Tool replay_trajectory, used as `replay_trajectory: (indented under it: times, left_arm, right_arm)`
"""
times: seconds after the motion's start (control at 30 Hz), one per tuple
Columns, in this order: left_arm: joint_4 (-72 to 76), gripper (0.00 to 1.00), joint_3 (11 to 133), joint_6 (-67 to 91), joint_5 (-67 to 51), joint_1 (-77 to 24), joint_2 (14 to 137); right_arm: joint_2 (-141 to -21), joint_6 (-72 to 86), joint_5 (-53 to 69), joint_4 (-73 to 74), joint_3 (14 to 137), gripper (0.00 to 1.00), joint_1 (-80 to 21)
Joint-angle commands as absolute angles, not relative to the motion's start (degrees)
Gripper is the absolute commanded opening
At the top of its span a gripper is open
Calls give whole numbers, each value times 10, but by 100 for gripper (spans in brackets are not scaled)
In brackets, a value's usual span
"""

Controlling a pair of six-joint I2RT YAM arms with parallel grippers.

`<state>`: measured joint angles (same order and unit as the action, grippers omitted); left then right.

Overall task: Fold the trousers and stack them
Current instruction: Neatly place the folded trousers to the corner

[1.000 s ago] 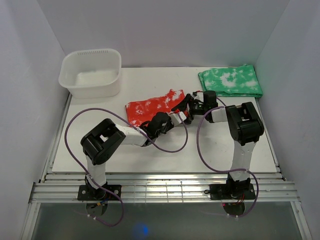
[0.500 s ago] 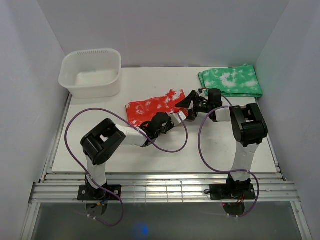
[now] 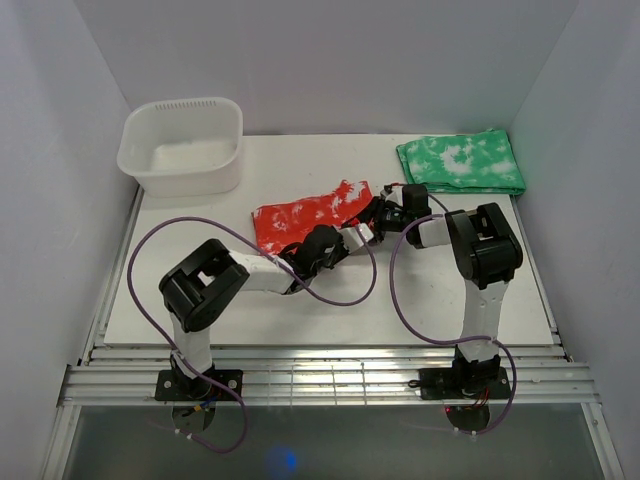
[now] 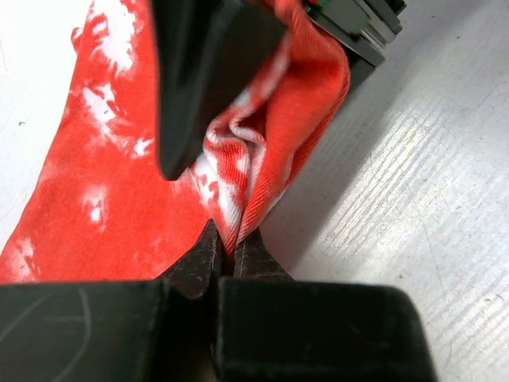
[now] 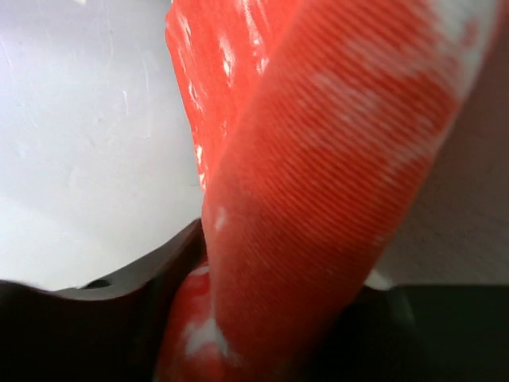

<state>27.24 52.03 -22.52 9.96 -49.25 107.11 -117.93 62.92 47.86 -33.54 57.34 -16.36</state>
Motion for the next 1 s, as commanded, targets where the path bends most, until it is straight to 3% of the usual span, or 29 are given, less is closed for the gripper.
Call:
replay_trajectory:
  times: [0.0,0.07,0.13,0.27,0.37,0.63,0.97]
  left_arm:
    - [266,3,531,-192,55,-512,994]
    - [232,26,530,-184,48,-514,969]
    - [193,49,526,-173,53,-513,921]
    - [106,67,508,-172,45,-505,817]
    - [21,72,512,-154,46,-478,764]
    - [-93,74,535,-127,25,-360,728]
    - [-103,74,523,-119,25,-352,706]
  right_arm:
    - [-1157,593,475,-345,605,19,-169]
    - [-1136,533,478,-303,639,9,-167]
    - [-1119,448,480,-226,667,8,-162]
    - [-1082,258,471,-59,753,8,-141]
    - [-1078,113,446,69,826,8,-124]
    - [-1121,-91,408,268,1041,8,-51]
    - [-1183,-280,394,431,1249,8,18]
